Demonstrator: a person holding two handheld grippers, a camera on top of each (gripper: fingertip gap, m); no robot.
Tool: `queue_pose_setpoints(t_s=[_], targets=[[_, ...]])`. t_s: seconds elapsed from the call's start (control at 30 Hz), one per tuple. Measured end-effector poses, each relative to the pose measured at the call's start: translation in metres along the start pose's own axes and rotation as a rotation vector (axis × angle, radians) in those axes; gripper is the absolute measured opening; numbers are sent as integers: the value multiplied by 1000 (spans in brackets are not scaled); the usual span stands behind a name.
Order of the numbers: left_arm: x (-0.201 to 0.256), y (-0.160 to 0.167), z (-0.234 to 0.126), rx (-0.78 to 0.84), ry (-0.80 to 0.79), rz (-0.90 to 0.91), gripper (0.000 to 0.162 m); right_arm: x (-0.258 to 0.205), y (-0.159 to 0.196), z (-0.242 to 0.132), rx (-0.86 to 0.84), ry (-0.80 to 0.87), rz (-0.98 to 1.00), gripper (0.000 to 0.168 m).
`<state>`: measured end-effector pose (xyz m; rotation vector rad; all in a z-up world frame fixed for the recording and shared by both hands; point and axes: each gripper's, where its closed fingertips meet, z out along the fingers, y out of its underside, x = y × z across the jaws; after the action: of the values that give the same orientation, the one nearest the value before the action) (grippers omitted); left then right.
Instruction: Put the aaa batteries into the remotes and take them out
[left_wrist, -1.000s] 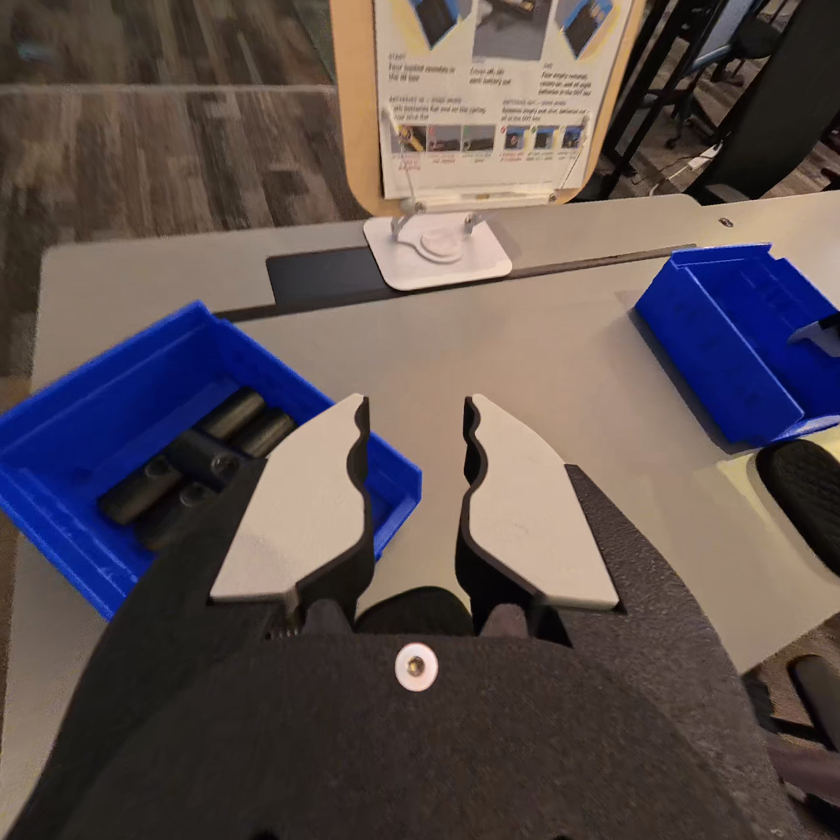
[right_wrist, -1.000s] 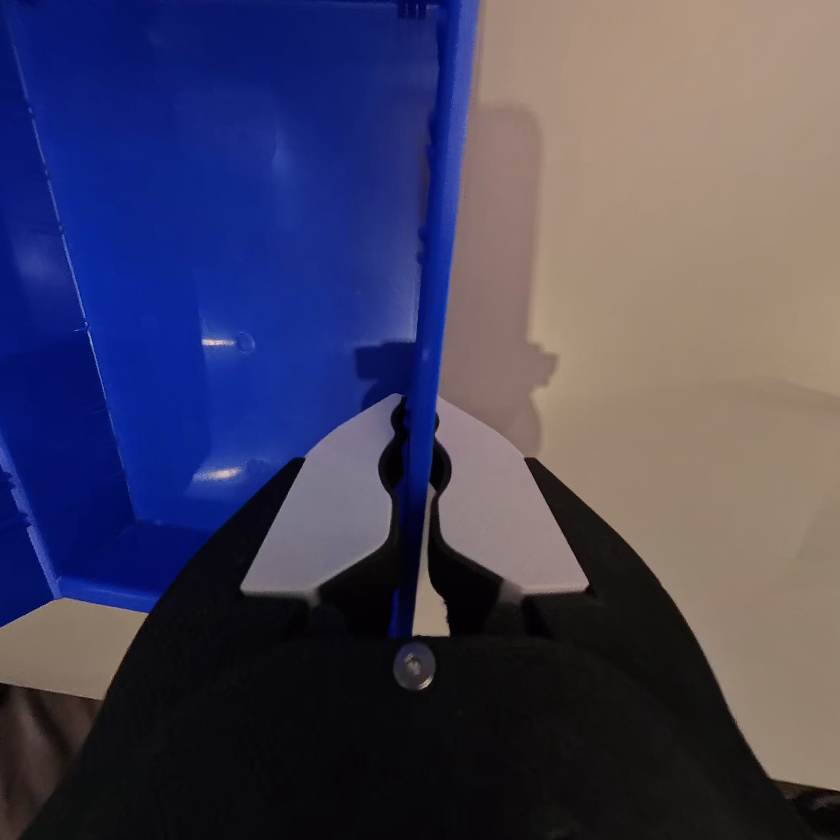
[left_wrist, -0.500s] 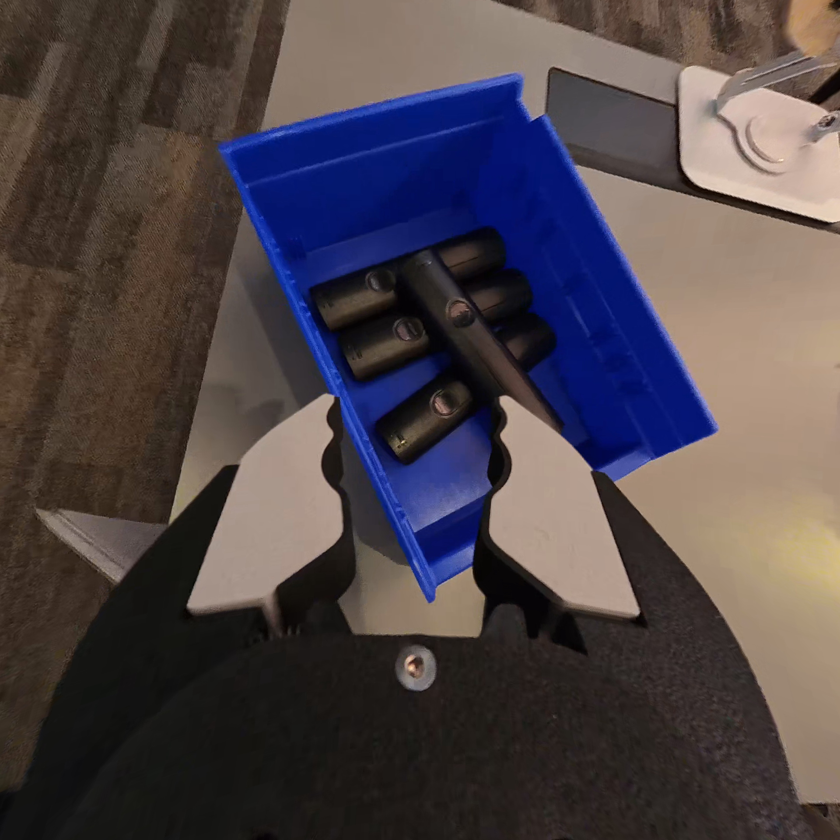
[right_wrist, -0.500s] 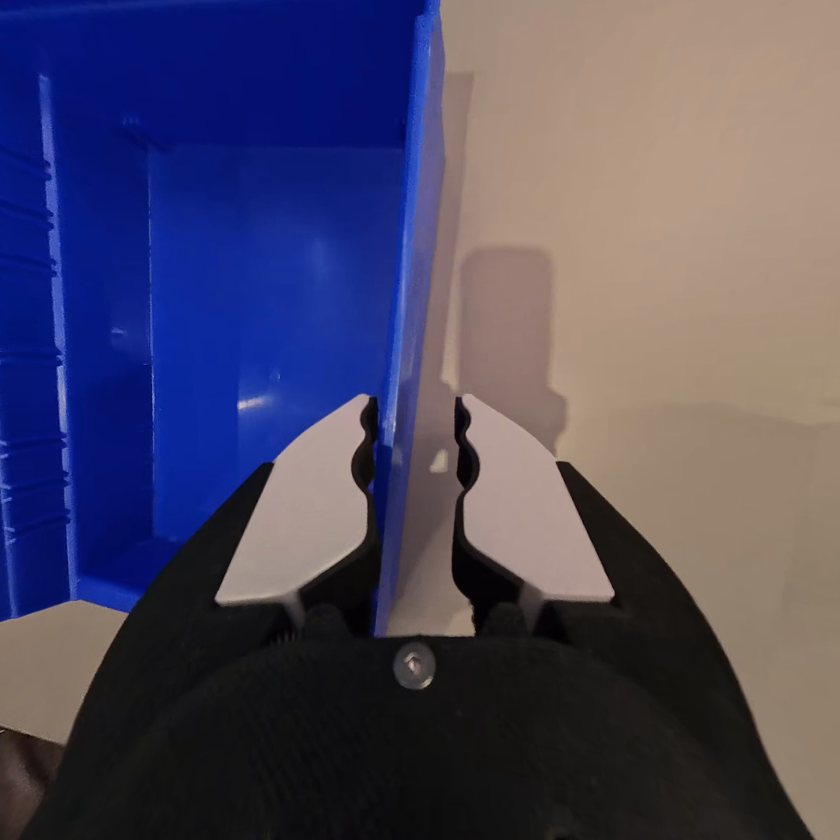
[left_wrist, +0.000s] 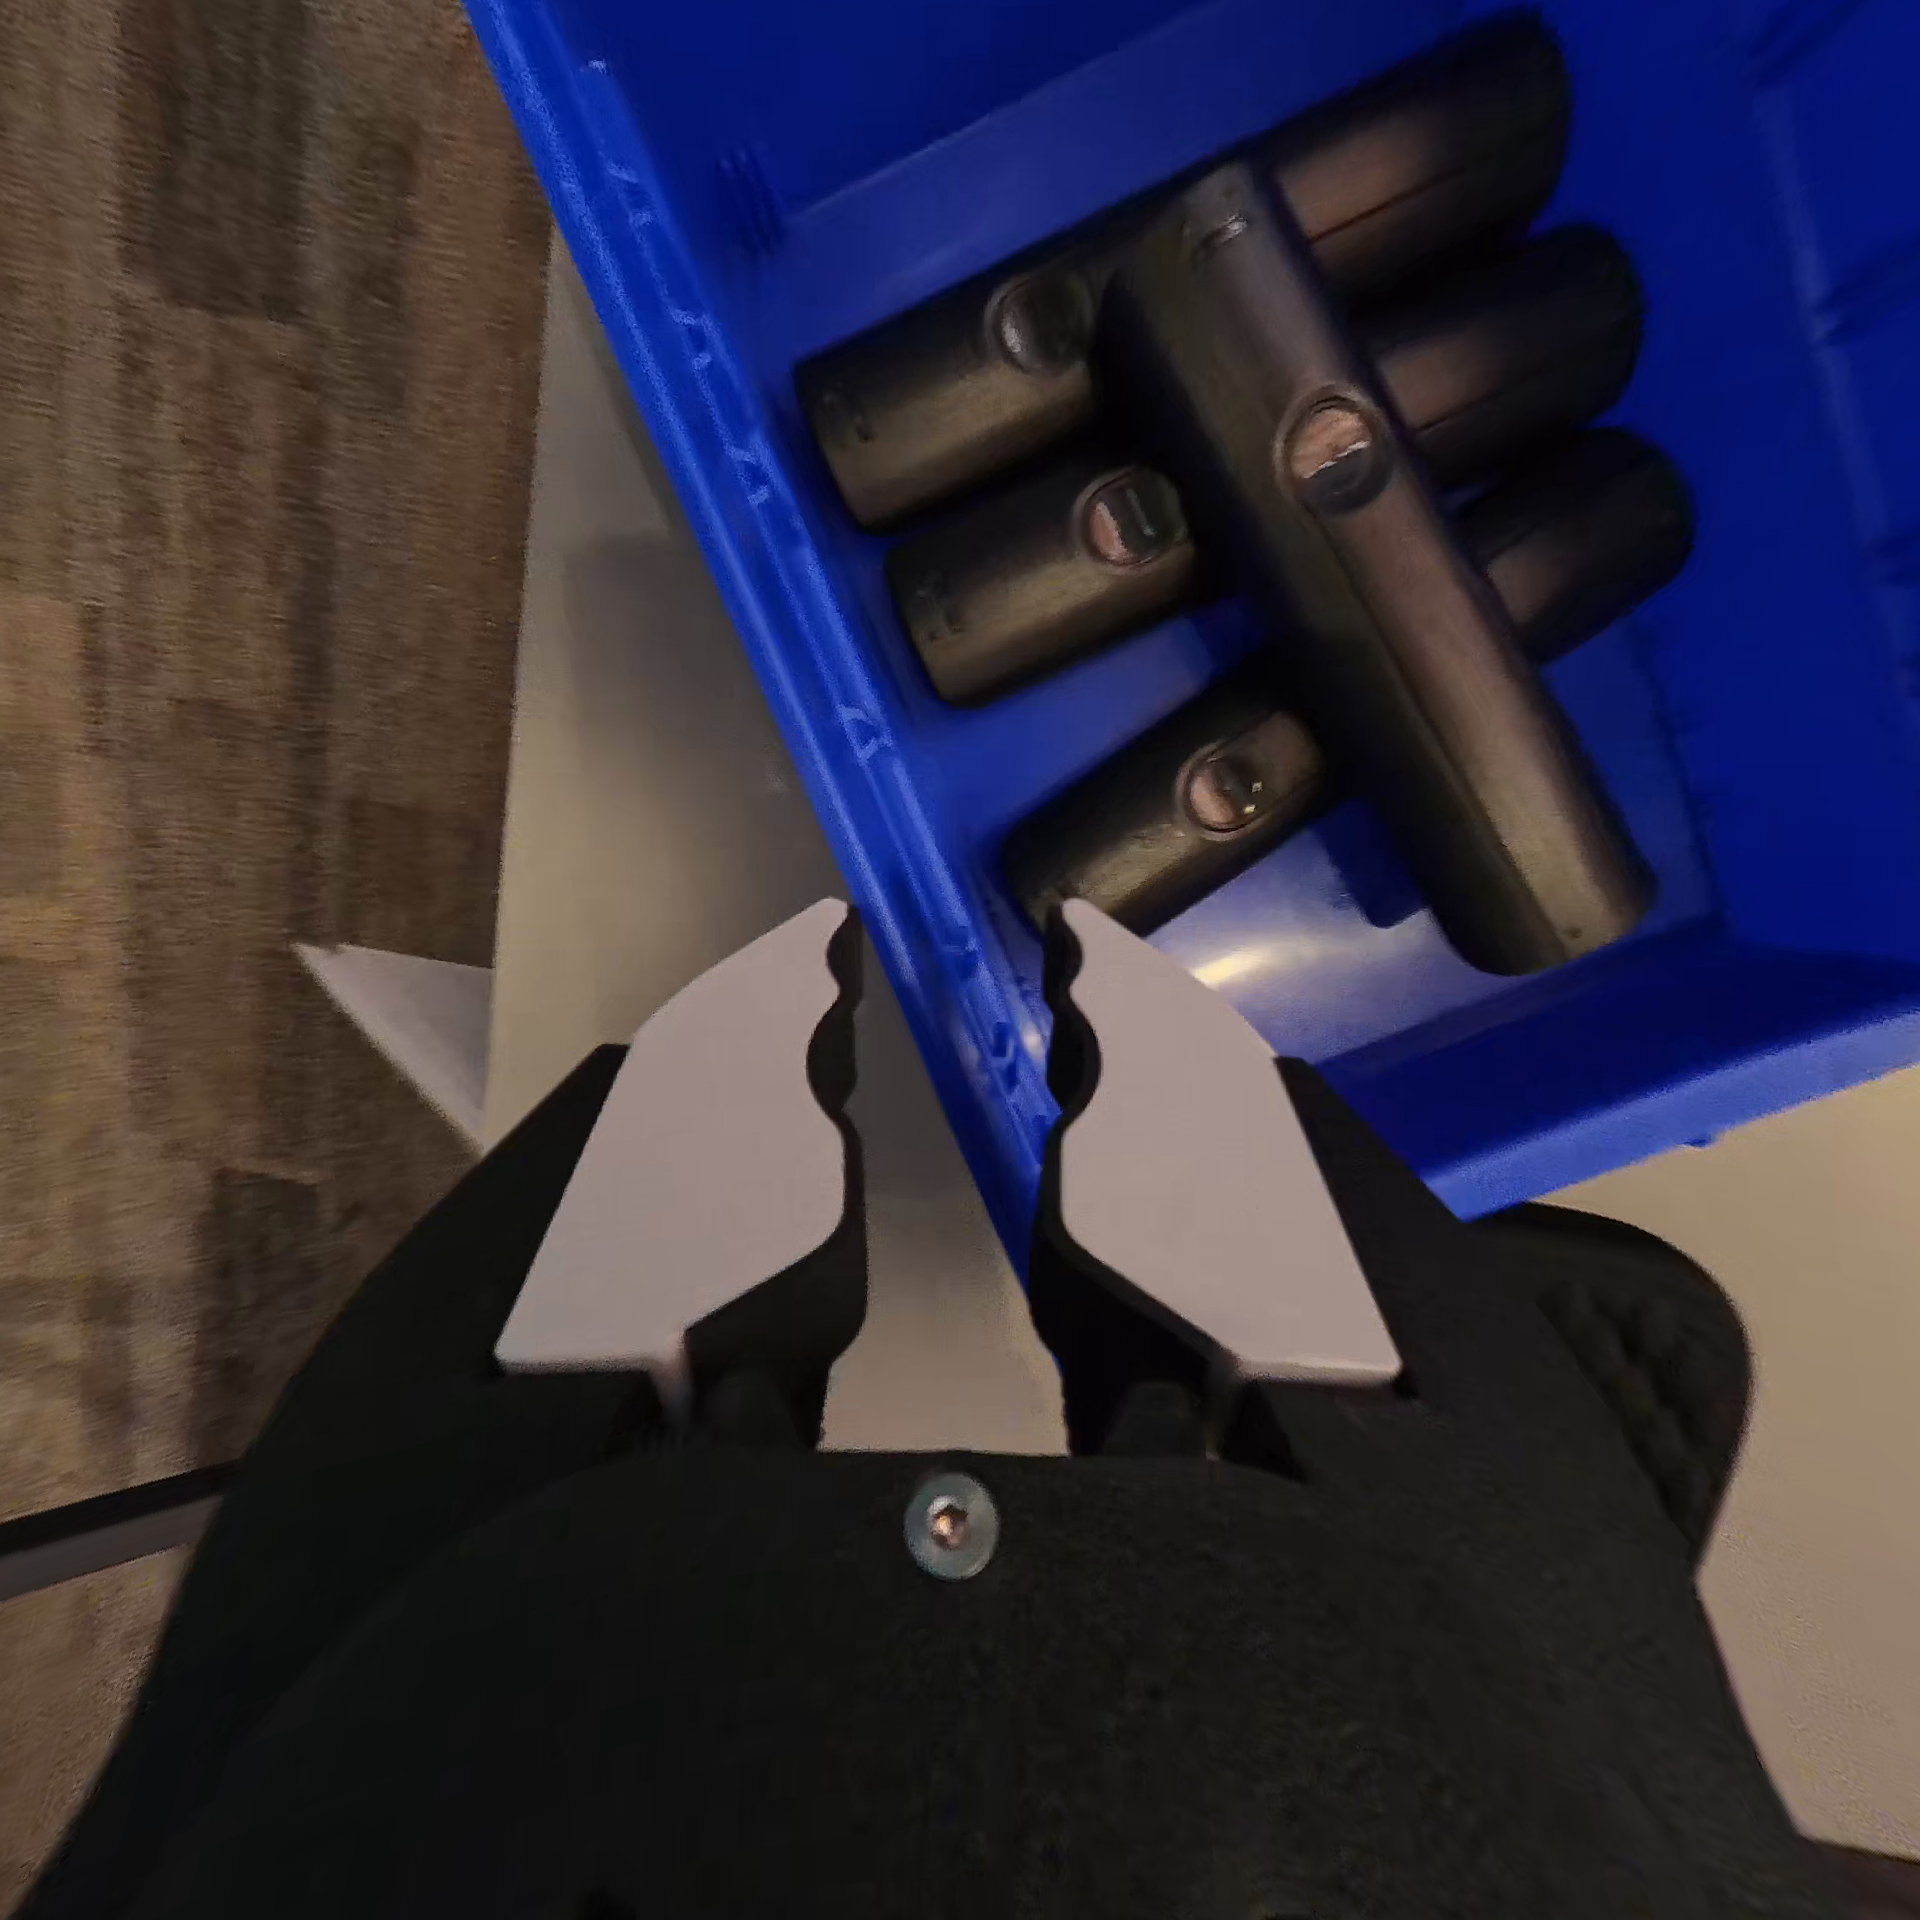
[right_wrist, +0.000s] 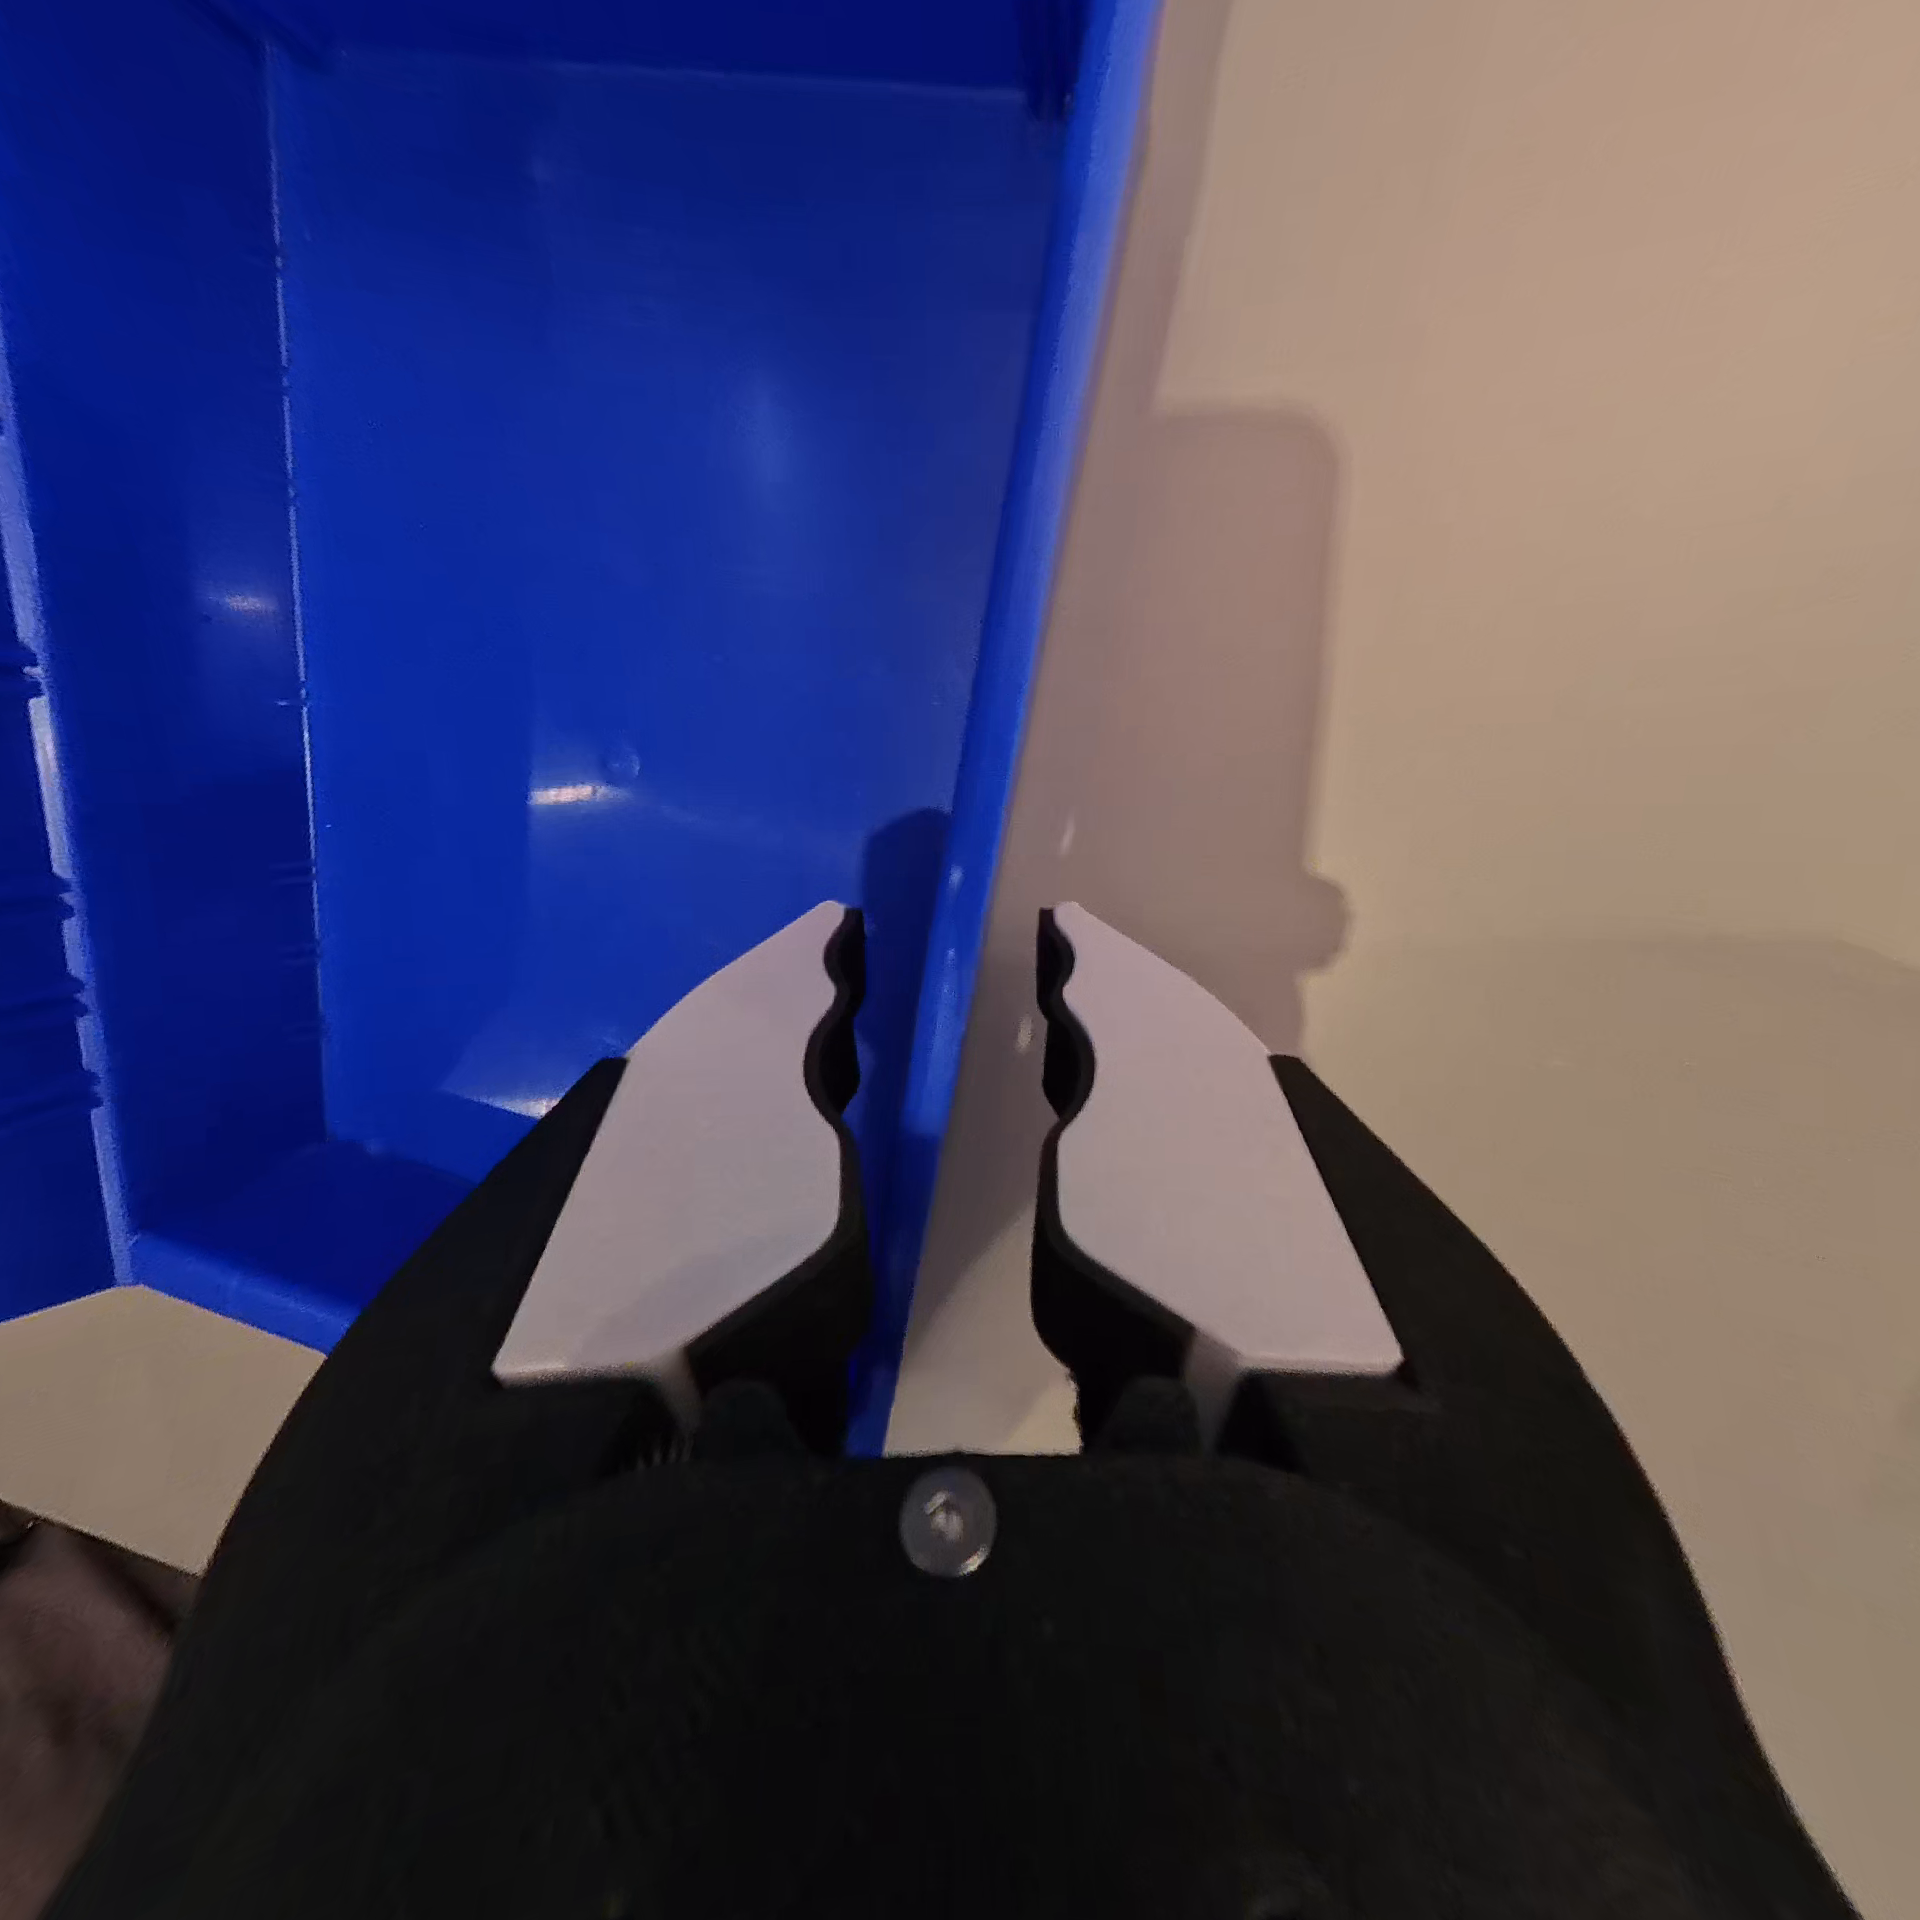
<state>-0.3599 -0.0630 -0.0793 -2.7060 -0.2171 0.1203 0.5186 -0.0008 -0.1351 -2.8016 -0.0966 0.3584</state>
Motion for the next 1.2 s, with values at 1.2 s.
queue_pose_setpoints(t_s=[1.2], targets=[[39,-34,35,-101,58,632,29,0,13,2,-113,42,-19,15]])
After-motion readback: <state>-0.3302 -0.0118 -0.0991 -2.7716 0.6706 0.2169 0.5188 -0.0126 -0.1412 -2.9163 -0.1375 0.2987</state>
